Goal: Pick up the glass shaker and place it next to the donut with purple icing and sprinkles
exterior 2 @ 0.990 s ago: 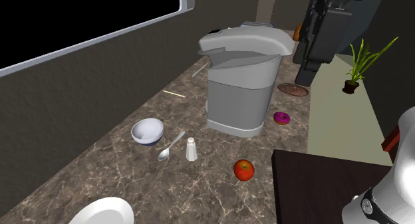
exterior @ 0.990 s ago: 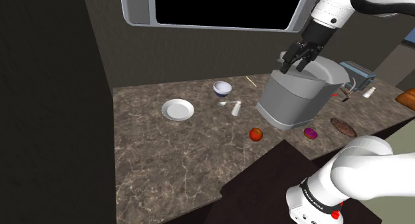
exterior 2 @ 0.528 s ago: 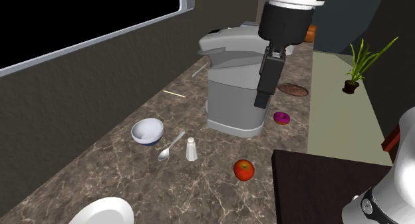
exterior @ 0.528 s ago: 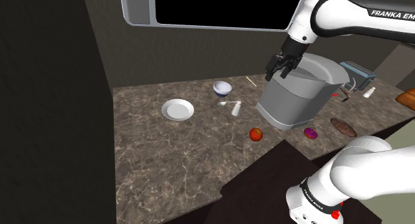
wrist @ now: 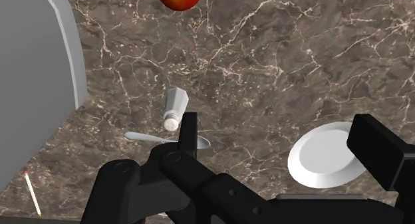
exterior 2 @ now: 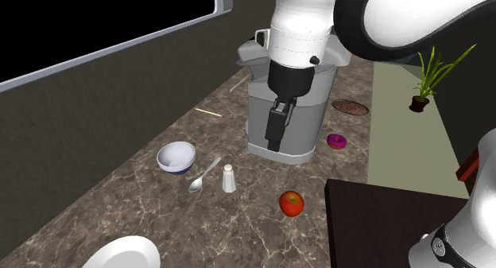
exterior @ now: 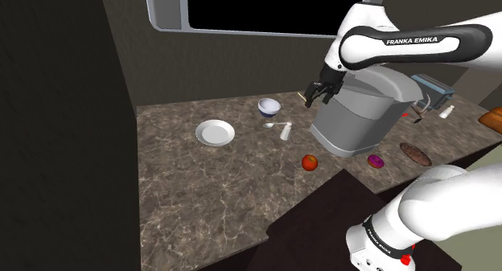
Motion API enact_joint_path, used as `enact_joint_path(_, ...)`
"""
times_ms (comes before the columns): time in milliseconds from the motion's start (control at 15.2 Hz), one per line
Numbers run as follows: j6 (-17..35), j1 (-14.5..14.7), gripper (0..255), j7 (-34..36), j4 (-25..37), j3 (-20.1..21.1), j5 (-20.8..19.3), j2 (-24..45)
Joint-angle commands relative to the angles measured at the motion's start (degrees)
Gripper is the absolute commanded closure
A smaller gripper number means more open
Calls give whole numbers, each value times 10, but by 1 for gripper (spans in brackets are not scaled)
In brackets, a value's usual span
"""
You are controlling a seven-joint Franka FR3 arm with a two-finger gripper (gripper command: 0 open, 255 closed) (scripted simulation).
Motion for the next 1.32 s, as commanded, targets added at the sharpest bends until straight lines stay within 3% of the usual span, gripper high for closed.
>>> enact_joint_path(0, 38, -4, 0, -5, 3, -6, -6, 41)
enact_joint_path(594, 168, -19, 0, -14, 53, -23, -23, 226)
enact_joint_path(1254, 257, -38, 0, -24, 177, -37, -27, 445)
